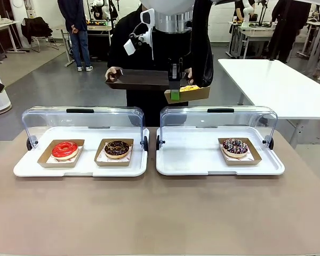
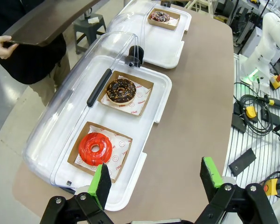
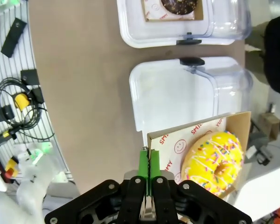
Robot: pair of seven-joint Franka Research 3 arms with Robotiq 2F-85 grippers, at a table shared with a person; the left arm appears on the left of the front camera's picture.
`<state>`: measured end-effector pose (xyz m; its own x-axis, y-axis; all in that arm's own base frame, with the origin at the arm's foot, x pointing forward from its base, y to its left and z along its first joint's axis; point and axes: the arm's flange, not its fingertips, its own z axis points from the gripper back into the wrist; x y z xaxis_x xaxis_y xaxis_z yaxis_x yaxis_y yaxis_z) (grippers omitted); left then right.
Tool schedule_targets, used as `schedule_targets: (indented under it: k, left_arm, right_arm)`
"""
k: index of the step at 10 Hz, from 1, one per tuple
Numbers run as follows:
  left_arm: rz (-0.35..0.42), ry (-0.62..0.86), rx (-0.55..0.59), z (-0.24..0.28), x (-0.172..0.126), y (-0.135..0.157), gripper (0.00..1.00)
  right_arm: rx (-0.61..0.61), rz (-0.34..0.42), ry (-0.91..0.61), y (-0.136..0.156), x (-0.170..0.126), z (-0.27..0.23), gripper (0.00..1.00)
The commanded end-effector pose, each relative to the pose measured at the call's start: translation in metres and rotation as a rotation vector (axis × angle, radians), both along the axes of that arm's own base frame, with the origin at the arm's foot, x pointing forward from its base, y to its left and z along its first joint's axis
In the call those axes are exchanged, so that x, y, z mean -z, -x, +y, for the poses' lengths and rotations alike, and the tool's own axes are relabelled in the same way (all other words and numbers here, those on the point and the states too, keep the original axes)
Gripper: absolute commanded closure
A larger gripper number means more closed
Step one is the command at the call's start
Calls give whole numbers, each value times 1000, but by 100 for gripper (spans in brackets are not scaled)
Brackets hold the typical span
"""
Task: Provide the desired donut to the person.
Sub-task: Pick up and lift the Paper togo box containing the Donut pointed at by the person.
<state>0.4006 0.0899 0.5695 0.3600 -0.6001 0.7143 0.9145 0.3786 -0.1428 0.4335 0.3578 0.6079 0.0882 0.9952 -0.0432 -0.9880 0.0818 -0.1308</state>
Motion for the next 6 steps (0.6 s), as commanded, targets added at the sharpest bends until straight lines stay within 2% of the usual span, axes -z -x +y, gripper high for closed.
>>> schedule_targets:
  k: [1,6]
  left_arm:
    - [-9,15,7,0,-1,0,0]
    - [-9,15,7,0,-1,0,0]
  right_arm:
    - [-3,-14,5,12,-6,-3,100]
    - [-3,-14,5,12,-6,-3,100]
